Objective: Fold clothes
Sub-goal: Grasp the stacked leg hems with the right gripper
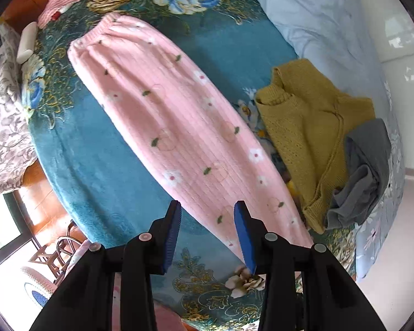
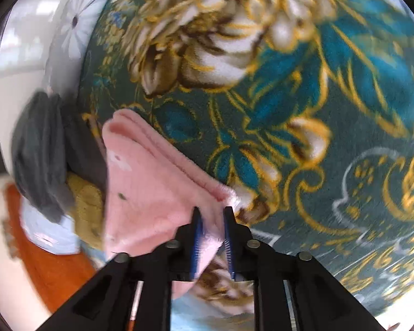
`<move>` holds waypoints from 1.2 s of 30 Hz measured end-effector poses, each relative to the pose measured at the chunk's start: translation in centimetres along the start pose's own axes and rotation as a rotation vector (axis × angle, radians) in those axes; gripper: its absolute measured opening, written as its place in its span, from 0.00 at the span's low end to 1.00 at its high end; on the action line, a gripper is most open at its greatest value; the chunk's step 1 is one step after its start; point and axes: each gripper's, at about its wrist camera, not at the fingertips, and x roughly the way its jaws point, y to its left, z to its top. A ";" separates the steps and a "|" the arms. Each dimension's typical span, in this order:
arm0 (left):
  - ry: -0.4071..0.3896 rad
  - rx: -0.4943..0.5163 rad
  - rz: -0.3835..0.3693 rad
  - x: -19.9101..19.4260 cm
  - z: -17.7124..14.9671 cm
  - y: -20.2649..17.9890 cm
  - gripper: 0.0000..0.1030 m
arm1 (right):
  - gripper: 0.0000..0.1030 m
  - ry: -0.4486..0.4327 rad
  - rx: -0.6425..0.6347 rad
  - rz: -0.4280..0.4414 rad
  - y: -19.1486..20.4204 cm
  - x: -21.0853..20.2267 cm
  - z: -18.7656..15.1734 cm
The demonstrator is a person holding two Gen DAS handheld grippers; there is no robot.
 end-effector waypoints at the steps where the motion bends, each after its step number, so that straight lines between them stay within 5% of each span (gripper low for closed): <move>1: -0.005 -0.009 0.002 -0.1 0.1 0.4 0.39 | 0.26 -0.009 -0.042 -0.036 0.6 -0.1 0.2; 6: -0.007 -0.030 0.011 -0.2 0.2 1.7 0.39 | 0.44 -0.028 -0.211 -0.106 2.6 0.1 0.9; 14: -0.010 -0.063 0.029 -0.7 0.2 3.5 0.39 | 0.49 0.036 -0.177 -0.051 1.2 1.9 1.9; 23: -0.010 -0.043 0.000 -1.0 0.1 3.2 0.39 | 0.18 0.032 -0.123 -0.051 1.1 2.3 1.1; 26: -0.014 -0.020 -0.019 -1.0 0.0 2.9 0.39 | 0.15 0.008 -0.125 -0.013 2.1 1.3 0.2; 30: 0.007 0.071 0.010 1.3 -0.2 1.3 0.39 | 0.15 -0.023 -0.138 0.035 3.4 0.1 -1.0; 36: 0.137 0.365 0.059 10.4 -3.4 -5.3 0.39 | 0.15 -0.061 -0.174 0.047 6.0 -1.5 -3.3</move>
